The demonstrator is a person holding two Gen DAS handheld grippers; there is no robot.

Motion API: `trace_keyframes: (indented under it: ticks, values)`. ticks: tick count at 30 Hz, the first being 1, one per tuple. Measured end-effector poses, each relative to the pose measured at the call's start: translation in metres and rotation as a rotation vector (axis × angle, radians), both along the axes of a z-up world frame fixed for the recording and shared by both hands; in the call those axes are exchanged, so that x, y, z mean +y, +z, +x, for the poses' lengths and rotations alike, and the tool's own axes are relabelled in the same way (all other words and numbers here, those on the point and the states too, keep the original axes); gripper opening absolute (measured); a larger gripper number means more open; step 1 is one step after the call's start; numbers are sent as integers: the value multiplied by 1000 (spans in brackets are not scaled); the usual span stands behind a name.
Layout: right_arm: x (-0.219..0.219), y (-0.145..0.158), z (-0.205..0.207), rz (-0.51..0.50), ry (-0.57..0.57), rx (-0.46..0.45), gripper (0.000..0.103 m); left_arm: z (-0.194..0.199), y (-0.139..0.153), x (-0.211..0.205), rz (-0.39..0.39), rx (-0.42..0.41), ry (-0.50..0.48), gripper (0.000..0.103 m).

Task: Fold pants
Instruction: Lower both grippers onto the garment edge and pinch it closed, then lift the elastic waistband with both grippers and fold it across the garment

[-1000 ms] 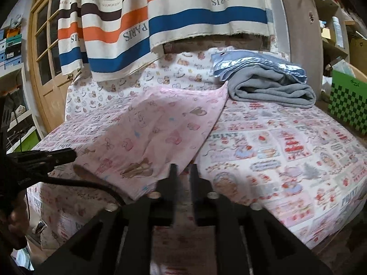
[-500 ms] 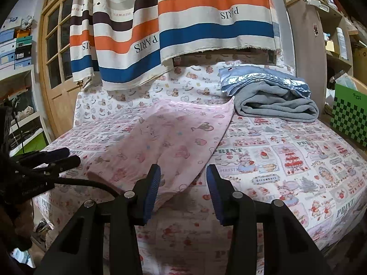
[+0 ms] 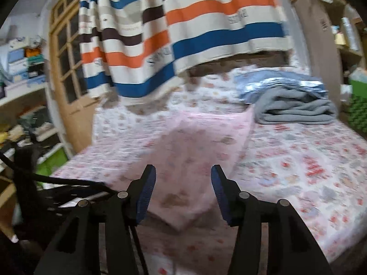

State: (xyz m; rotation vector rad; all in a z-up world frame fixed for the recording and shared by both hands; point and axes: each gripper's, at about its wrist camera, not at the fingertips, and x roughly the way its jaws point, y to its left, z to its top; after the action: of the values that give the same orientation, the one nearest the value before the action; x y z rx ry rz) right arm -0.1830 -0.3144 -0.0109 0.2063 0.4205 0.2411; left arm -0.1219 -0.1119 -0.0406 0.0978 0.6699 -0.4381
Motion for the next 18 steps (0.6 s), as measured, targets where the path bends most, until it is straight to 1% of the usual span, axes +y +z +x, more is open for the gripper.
trace_keyframes:
  ticks: [1,3,8,11,14,18]
  values:
    - [2,0,3,7,26,3,52,3,-3,-2,9,21,-10,19]
    - [7,-1,9,17,75,12,52,7,-6,-2,2,49,-21,6]
    - [14,-11,20,40,159,62,52,18,11,-1,-43,45,-62,5]
    - [13,-21,26,33,184,112,52,29,19,-3,-74,73,-88,5]
    - [14,-30,29,-11,203,151,52,41,23,-6,-104,104,-109,5]
    - [22,-38,31,-111,235,183,52,53,27,-10,-133,119,-128,6]
